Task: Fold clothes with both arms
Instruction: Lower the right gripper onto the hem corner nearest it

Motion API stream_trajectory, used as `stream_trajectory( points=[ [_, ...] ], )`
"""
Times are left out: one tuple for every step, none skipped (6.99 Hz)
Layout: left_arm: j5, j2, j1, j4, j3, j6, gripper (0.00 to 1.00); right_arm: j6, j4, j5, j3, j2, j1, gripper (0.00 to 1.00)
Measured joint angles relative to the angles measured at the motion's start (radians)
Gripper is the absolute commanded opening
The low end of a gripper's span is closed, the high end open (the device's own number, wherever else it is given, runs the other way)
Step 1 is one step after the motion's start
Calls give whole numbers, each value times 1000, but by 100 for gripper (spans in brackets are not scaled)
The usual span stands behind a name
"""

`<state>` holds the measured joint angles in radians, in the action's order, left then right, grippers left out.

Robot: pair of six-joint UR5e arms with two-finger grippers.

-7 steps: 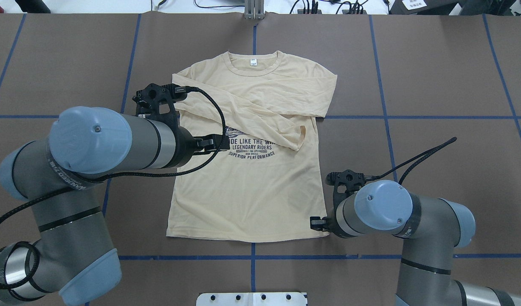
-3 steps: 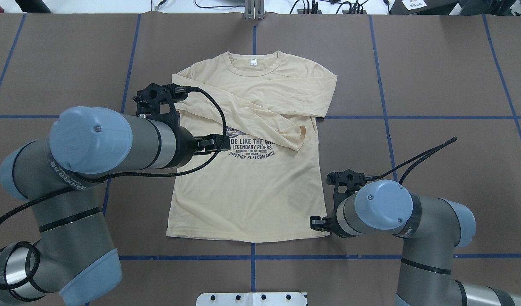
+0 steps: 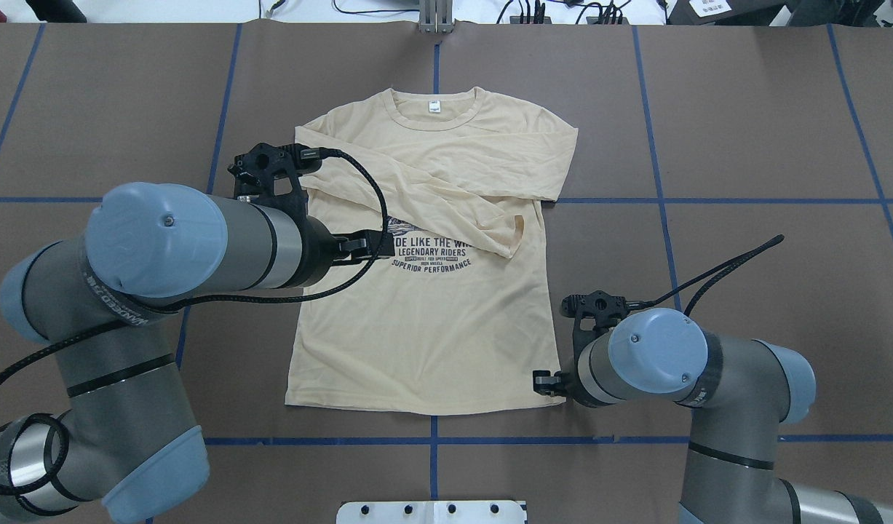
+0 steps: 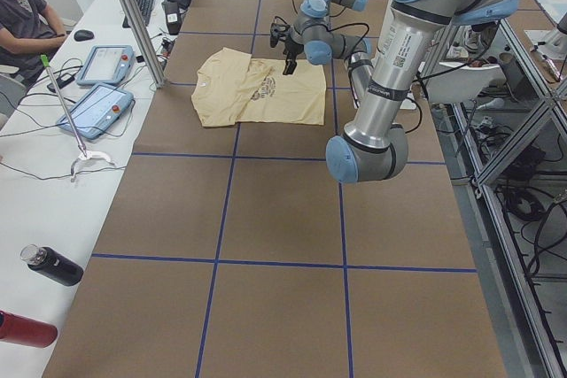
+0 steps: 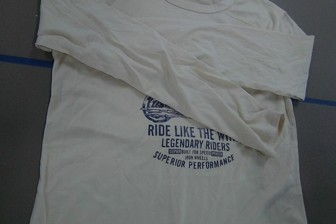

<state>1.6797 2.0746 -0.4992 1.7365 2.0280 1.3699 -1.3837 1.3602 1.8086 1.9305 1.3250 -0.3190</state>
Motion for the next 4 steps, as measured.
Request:
stream_trajectory(
  points=[
    [0,0,0,0,0,0,100,0,-1,0,-3,0,0,23],
    [0,0,0,0,1,0,100,0,-1,1,-4,0,0,0],
    [0,1,0,0,1,0,100,0,-1,1,-5,0,0,0],
    [0,1,1,0,1,0,100,0,-1,0,-5,0,1,0]
  ],
)
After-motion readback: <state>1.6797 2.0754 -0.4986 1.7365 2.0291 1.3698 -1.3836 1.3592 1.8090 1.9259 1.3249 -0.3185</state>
